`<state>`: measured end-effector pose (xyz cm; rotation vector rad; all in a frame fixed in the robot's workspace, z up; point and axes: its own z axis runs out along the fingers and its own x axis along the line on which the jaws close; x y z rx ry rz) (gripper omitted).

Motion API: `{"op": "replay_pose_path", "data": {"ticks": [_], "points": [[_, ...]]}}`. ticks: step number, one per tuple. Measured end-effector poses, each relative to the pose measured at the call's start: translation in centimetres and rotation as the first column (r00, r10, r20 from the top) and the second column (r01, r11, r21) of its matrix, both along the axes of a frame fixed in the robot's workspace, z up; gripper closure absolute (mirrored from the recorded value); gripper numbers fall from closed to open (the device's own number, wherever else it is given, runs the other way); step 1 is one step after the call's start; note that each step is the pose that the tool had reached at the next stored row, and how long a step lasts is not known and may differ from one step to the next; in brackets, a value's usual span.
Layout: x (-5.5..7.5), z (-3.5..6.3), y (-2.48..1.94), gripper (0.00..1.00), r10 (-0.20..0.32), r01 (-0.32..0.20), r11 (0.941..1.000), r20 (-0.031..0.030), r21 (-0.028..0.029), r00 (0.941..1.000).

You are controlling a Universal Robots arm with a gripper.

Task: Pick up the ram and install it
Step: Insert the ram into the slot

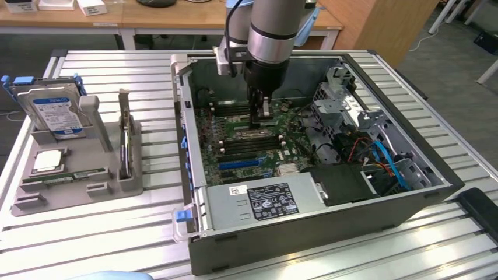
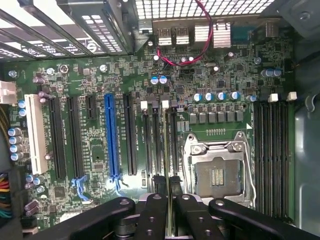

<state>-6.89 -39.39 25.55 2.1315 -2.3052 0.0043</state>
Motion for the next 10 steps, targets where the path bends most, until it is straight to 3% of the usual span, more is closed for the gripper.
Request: {"op": "replay_pose_path", "data": {"ticks": [10], "points": [[0.25, -0.39, -0.29, 0.87, -0.009, 0.009, 1.0000, -0.0133, -0.0001, 0.9999]]}}
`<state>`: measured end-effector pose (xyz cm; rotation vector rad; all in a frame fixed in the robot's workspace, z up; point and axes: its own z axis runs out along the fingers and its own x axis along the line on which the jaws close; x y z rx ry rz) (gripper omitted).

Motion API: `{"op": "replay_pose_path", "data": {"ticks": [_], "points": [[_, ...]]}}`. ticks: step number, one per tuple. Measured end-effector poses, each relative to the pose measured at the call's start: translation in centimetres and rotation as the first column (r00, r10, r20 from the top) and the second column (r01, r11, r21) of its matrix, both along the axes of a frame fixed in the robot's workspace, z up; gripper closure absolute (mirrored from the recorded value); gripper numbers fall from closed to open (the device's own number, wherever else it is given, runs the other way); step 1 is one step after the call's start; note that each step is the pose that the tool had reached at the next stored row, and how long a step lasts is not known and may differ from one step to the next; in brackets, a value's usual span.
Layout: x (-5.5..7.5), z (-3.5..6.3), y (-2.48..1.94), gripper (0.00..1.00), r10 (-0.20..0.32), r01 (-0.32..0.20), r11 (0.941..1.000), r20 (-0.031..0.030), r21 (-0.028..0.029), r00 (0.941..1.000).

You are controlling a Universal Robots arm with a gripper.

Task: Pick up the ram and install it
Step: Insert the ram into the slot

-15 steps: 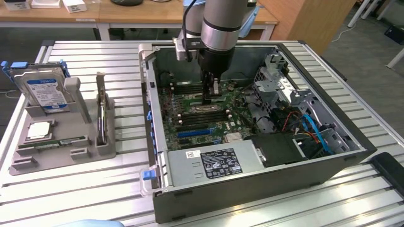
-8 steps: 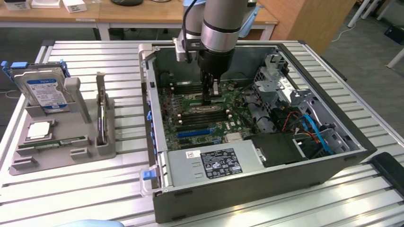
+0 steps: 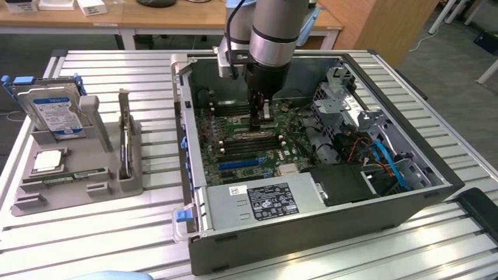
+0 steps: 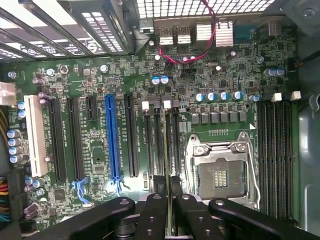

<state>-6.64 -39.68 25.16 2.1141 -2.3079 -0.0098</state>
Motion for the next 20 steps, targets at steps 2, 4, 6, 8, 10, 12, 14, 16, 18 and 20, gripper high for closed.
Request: {"op": "replay_pose_path", "data": {"ticks": [2, 4, 6, 8, 10, 12, 14, 16, 18, 20], "points": [[0.01, -0.10, -0.08, 0.87, -0.008, 0.008, 1.0000, -0.0007, 0.0002, 1.0000], [0.07, -0.17, -0.16, 0.87, -0.013, 0.013, 0.9999, -0.0014, 0.0001, 0.9999], [0.23, -0.20, -0.22, 0.87, -0.016, 0.016, 0.9999, -0.0018, 0.0001, 0.9999], [0.46, -0.21, -0.26, 0.87, -0.017, 0.017, 0.9999, -0.0023, -0.0003, 0.9999], [0.60, -0.24, -0.29, 0.87, -0.017, 0.017, 0.9999, -0.0022, -0.0001, 0.9999], [0.61, -0.32, -0.31, 0.87, -0.017, 0.017, 0.9999, -0.0021, 0.0002, 0.9999], [0.61, -0.43, -0.34, 0.87, -0.015, 0.015, 0.9999, -0.0023, -0.0003, 0.9999], [0.61, -0.50, -0.38, 0.87, -0.010, 0.010, 1.0000, -0.0023, -0.0005, 0.9999], [0.62, -0.58, -0.38, 0.87, -0.001, 0.001, 1.0000, -0.0022, -0.0005, 1.0000], [0.61, -0.64, -0.39, 0.87, 0.008, -0.008, 1.0000, -0.0023, -0.0010, 1.0000]]}}
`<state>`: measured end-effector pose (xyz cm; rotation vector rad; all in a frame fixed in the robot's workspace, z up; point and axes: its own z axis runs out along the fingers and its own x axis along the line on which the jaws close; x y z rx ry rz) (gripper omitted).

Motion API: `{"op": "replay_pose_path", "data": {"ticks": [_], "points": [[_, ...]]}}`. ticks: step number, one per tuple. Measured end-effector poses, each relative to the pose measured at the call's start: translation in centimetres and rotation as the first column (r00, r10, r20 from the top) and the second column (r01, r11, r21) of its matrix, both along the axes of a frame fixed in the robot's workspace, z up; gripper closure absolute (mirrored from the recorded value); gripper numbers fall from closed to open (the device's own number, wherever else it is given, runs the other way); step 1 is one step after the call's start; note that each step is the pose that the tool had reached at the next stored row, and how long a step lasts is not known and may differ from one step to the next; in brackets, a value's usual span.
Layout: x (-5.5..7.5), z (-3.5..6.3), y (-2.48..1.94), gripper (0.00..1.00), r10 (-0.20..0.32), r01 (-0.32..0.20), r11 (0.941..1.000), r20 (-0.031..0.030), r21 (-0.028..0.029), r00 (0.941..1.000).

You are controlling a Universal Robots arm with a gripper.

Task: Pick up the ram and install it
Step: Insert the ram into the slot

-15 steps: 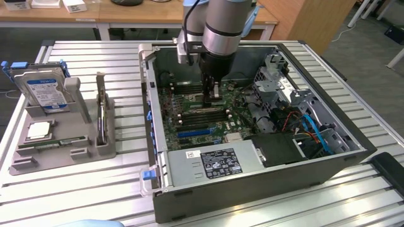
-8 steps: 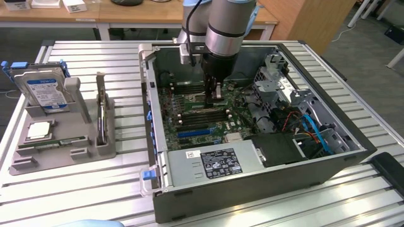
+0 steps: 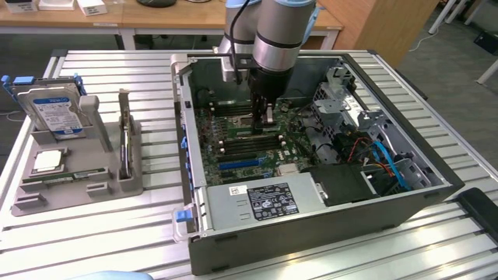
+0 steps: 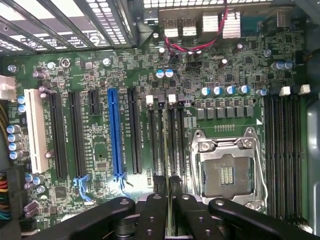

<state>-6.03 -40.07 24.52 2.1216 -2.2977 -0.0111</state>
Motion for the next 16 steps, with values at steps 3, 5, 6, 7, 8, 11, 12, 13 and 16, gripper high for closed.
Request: {"op": "replay_pose_path", "data": {"ticks": [3, 5, 6, 7, 8, 11, 12, 13, 16], "points": [[0.00, -0.09, -0.01, 0.87, 0.005, -0.005, 1.0000, 0.0000, -0.0007, 1.0000], [-0.02, -0.16, -0.01, 0.87, 0.005, -0.005, 1.0000, 0.0001, -0.0013, 1.0000], [-0.05, -0.20, -0.01, 0.87, 0.005, -0.005, 1.0000, 0.0001, -0.0015, 1.0000], [-0.09, -0.24, -0.01, 0.87, 0.005, -0.005, 1.0000, 0.0001, -0.0016, 1.0000], [-0.14, -0.28, -0.02, 0.87, 0.005, -0.005, 1.0000, 0.0000, -0.0019, 1.0000], [-0.26, -0.33, -0.02, 0.87, 0.007, -0.007, 1.0000, 0.0010, -0.0020, 1.0000], [-0.29, -0.34, -0.02, 0.87, 0.007, -0.007, 1.0000, 0.0019, -0.0020, 1.0000], [-0.30, -0.35, -0.02, 0.87, 0.008, -0.008, 1.0000, 0.0031, -0.0019, 1.0000], [-0.33, -0.39, -0.02, 0.87, 0.010, -0.010, 0.9999, 0.0077, -0.0019, 0.9999]]}}
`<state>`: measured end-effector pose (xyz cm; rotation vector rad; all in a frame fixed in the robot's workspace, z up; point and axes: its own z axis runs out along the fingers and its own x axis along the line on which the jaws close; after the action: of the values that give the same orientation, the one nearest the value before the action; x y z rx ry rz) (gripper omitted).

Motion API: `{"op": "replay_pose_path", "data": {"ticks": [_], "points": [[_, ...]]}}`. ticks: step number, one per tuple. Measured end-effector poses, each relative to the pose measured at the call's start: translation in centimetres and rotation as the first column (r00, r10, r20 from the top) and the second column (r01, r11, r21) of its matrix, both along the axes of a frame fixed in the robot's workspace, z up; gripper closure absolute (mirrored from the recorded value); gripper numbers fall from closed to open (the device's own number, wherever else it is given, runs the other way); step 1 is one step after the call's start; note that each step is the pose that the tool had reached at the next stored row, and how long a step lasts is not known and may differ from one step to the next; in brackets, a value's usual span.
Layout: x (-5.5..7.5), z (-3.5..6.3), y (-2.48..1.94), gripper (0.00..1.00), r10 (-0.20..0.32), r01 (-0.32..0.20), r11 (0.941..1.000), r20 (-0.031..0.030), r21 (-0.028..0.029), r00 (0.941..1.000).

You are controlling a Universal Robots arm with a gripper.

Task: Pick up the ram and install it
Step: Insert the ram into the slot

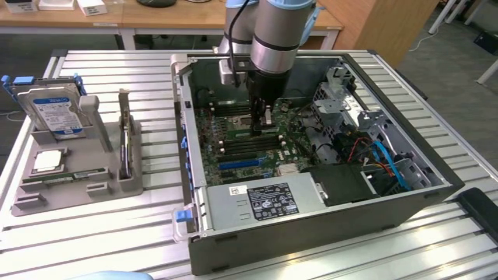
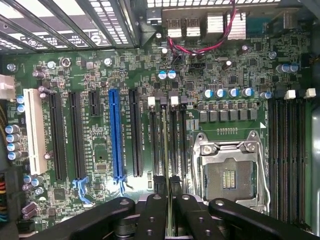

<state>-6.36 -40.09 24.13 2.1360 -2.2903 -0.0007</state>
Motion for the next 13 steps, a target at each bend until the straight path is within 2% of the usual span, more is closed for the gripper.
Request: {"op": "replay_pose_path", "data": {"ticks": [3, 13], "points": [[-0.06, -0.04, 0.00, 0.87, 0.001, -0.001, 1.0000, 0.0036, -0.0003, 1.0000], [-0.05, -0.05, 0.00, 0.87, 0.001, -0.001, 1.0000, 0.0034, -0.0003, 1.0000]]}}
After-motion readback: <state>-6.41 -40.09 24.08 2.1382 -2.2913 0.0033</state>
